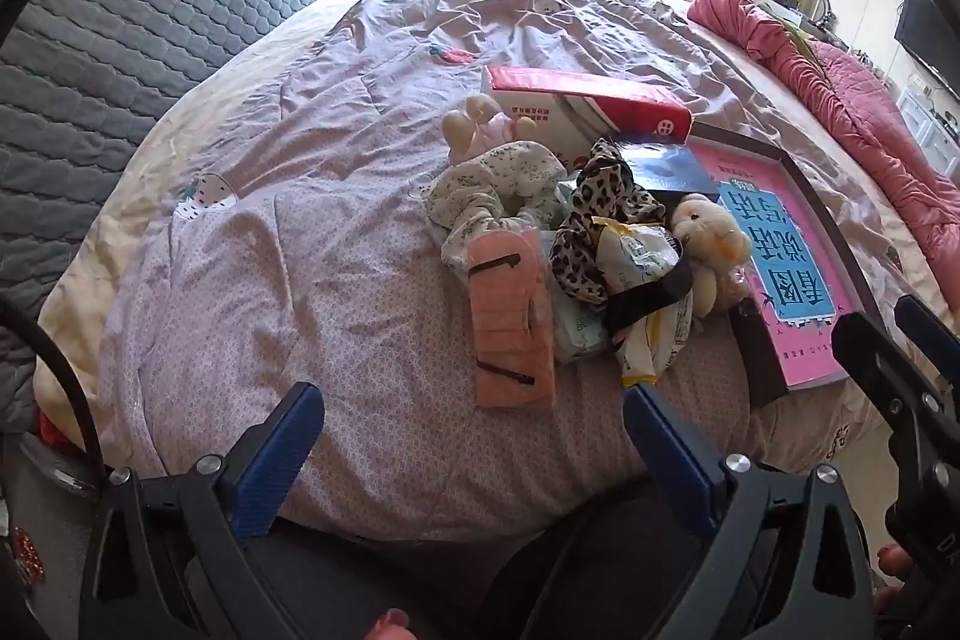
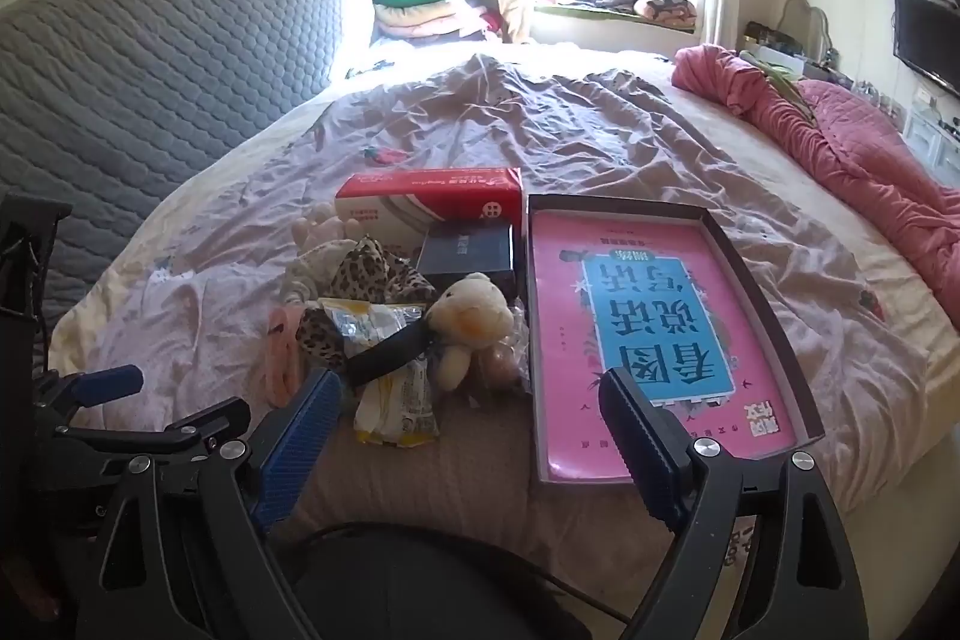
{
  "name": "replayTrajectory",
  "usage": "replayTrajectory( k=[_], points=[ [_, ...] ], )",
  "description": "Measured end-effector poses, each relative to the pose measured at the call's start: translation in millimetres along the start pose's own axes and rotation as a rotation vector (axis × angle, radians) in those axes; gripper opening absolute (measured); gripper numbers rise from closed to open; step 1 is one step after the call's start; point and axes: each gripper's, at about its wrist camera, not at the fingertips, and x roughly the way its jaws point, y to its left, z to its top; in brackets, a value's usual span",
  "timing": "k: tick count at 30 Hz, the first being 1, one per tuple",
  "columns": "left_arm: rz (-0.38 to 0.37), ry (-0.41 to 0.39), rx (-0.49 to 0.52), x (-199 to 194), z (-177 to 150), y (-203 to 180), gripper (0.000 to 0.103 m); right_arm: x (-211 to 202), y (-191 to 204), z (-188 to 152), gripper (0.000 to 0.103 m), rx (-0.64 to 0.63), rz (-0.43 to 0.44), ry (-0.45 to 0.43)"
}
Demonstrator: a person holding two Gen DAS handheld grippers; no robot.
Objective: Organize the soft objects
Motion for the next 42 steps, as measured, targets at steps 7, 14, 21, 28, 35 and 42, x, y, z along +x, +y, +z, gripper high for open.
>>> replayTrajectory(
  k=[7,14,21,28,35,42],
  points=[
    [-0.001,-0.004,-0.006,-2.3,-0.1,-4.1,0.101,11.4,18.2,2.5,0.089,0.001,0.0,0.011],
    [-0.01,-0.006,0.002,-3.6,-0.3,-5.7,0.101,12.6,19.8,1.8,0.089,-0.007,-0.001,0.017],
    [-0.006,-0.001,0.005,-4.4,-0.8,-7.3,0.101,12.8,19.3,1.3,0.089,-0.008,0.001,0.019],
    [-0.007,-0.01,0.006,-6.0,-0.7,-6.8,0.101,13.6,19.4,1.3,0.089,-0.008,-0.004,0.025],
    [-0.007,-0.008,0.005,-6.0,-0.7,-6.0,0.101,14.8,18.2,1.2,0.089,-0.007,-0.006,0.031],
    [-0.008,-0.006,0.005,-6.5,-1.0,-5.3,0.101,14.3,18.2,0.6,0.089,-0.004,-0.005,0.032]
  ],
)
